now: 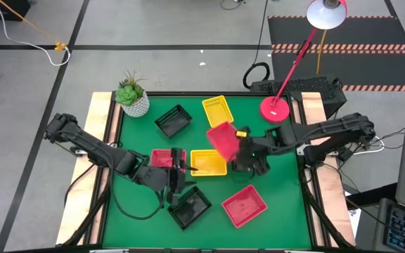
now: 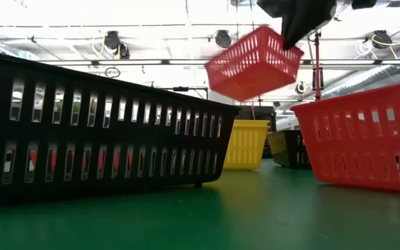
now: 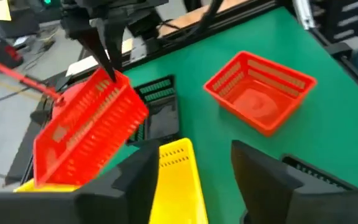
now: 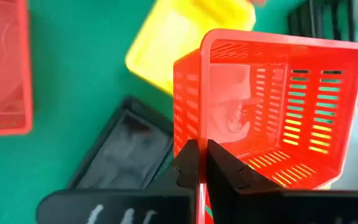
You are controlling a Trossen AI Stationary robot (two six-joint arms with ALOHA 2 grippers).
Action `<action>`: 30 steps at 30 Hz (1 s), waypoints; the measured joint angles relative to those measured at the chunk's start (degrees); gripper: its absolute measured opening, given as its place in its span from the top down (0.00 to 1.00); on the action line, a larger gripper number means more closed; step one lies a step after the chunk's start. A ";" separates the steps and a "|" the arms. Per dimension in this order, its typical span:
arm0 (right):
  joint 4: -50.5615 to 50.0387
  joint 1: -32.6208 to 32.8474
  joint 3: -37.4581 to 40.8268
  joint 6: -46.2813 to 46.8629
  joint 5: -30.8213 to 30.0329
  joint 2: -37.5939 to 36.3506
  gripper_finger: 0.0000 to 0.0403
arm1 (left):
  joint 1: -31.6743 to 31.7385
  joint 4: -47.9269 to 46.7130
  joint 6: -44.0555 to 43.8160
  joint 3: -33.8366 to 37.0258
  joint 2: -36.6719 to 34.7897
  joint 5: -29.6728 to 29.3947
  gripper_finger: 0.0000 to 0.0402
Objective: Stack baskets by color
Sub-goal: Stack the top red bin on top of the red bin
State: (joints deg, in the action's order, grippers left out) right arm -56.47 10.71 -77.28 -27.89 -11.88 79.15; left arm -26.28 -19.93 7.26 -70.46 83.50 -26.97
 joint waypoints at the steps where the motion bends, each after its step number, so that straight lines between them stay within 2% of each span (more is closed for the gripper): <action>1: 1.16 0.84 0.00 -1.40 -0.01 0.00 0.99 | 0.00 -0.21 0.60 -0.45 0.00 0.01 0.46; 4: 4.62 3.23 0.00 -6.82 -0.06 0.00 0.99 | 0.38 -0.54 2.01 -1.10 0.00 0.14 0.42; 9: 8.64 6.17 0.00 -18.33 -1.26 0.31 0.99 | 1.39 -1.60 2.64 -2.50 0.04 0.27 0.41; 13: 12.59 6.77 0.00 -22.48 -3.26 0.70 0.99 | 2.31 -2.40 3.42 -4.59 0.92 4.14 0.40; 19: 16.37 6.79 -0.02 -27.30 -3.31 1.49 0.99 | 4.27 -12.93 2.49 -11.40 6.59 5.78 0.40; 30: 15.46 5.83 0.00 -26.74 -4.65 4.27 0.99 | 6.32 -34.15 -0.37 -28.52 17.96 6.54 0.41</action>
State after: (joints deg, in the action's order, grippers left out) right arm -41.01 16.53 -77.28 -54.63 -16.53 83.42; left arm -19.96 -54.09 6.89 -98.98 101.47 -20.43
